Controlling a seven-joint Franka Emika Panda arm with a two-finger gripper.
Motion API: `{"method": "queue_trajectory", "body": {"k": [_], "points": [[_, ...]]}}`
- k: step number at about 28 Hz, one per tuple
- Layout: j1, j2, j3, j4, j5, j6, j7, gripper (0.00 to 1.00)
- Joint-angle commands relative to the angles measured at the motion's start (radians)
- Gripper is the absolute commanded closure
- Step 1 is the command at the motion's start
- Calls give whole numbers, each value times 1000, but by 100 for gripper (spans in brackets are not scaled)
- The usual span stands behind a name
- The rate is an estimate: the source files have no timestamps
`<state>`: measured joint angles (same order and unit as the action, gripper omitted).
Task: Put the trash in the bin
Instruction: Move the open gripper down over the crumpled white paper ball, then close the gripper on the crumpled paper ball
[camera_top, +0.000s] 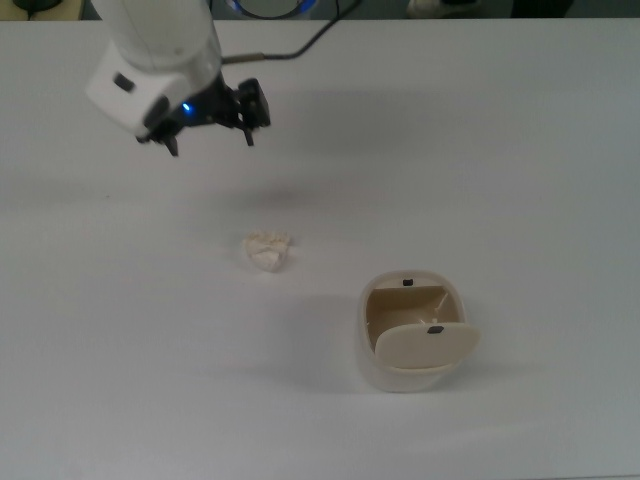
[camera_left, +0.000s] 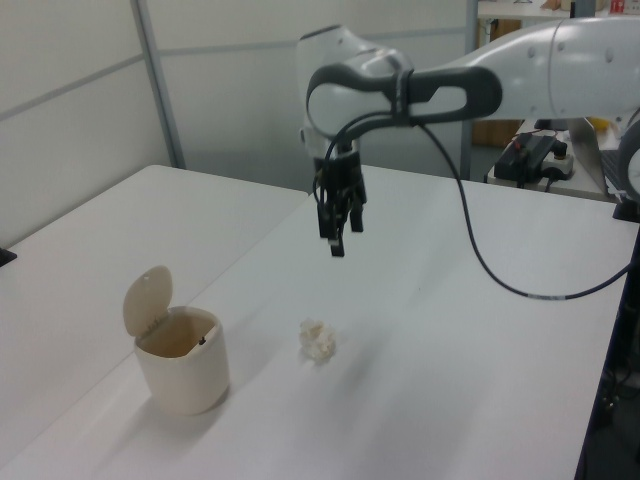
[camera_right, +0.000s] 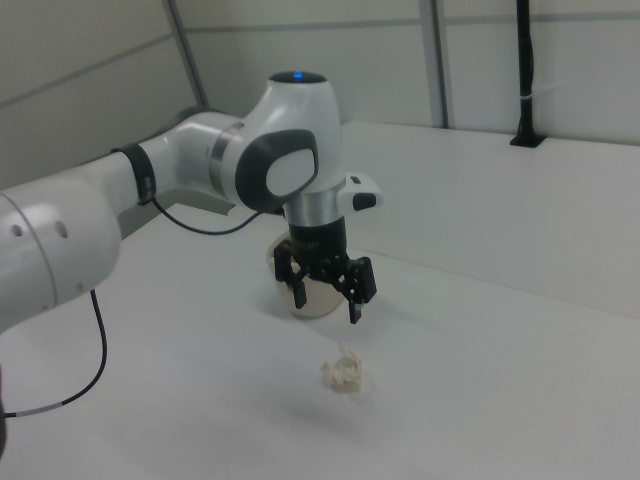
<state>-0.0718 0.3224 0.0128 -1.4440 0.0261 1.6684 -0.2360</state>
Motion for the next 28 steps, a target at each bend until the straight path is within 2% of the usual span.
{"method": "queue_trajectory", "body": {"k": [1, 4, 10, 11, 13, 16, 18, 19, 21, 23, 28], "points": [[50, 61, -5, -24, -41, 86, -72, 0], [76, 111, -5, -30, -69, 161, -65, 0], [92, 170, -5, -33, -84, 237, -60, 0], [93, 176, -5, -38, -89, 252, -60, 3], [95, 187, -5, -44, -98, 286, -60, 13], [101, 201, -5, -44, -106, 318, -59, 46], [101, 201, -7, -44, -107, 320, -59, 61], [101, 201, -7, -46, -115, 318, -60, 72], [101, 199, -7, -49, -133, 318, -60, 78], [101, 201, -7, -59, -152, 321, -60, 81], [104, 199, -7, -64, -158, 320, -60, 96]]}}
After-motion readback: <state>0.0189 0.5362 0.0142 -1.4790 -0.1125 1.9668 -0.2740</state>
